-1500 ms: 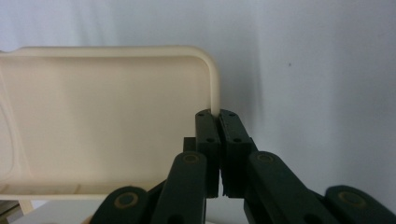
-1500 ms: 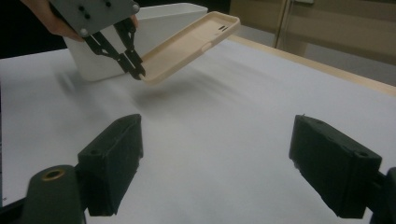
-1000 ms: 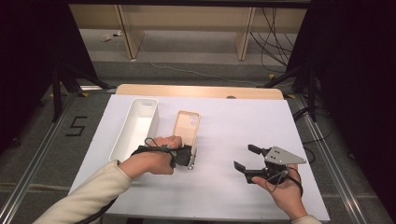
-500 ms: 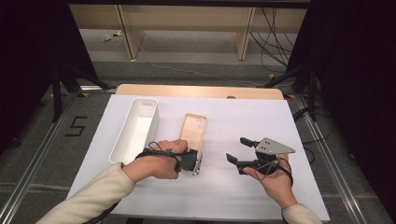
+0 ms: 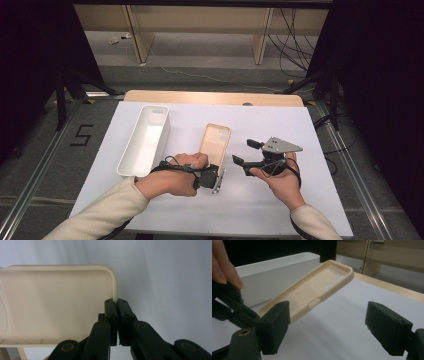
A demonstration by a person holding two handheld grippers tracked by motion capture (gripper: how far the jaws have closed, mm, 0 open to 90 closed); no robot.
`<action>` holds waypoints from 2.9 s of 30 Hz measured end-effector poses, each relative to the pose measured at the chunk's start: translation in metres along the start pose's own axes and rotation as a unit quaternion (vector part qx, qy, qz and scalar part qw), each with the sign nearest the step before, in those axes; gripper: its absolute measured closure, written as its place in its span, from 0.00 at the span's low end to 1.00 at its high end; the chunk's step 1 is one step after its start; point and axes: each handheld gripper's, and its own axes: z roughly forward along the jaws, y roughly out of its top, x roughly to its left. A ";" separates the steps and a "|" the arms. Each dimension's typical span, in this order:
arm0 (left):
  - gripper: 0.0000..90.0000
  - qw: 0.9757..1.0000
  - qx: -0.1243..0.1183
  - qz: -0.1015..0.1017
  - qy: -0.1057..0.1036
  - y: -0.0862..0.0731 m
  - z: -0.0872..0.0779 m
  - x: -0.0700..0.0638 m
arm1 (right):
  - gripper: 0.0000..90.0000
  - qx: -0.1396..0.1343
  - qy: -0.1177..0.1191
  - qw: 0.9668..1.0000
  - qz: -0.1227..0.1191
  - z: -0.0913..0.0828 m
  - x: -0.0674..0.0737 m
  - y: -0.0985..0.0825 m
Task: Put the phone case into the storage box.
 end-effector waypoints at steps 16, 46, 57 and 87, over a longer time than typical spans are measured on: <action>0.97 1.000 -0.011 0.012 -0.002 0.013 -0.001 -0.004 | 0.31 -0.008 0.019 0.999 0.028 0.032 -0.008 0.002; 0.97 0.999 -0.017 0.032 0.008 0.017 0.005 -0.003 | 0.74 -0.010 0.037 0.994 0.101 0.028 -0.007 0.012; 0.97 0.999 -0.019 0.027 0.011 0.018 0.010 -0.001 | 0.86 -0.029 0.045 0.987 0.150 0.023 -0.006 0.015; 0.43 0.967 -0.194 -0.137 0.095 -0.028 -0.010 0.000 | 0.91 -0.049 0.030 0.988 0.145 0.006 -0.003 0.029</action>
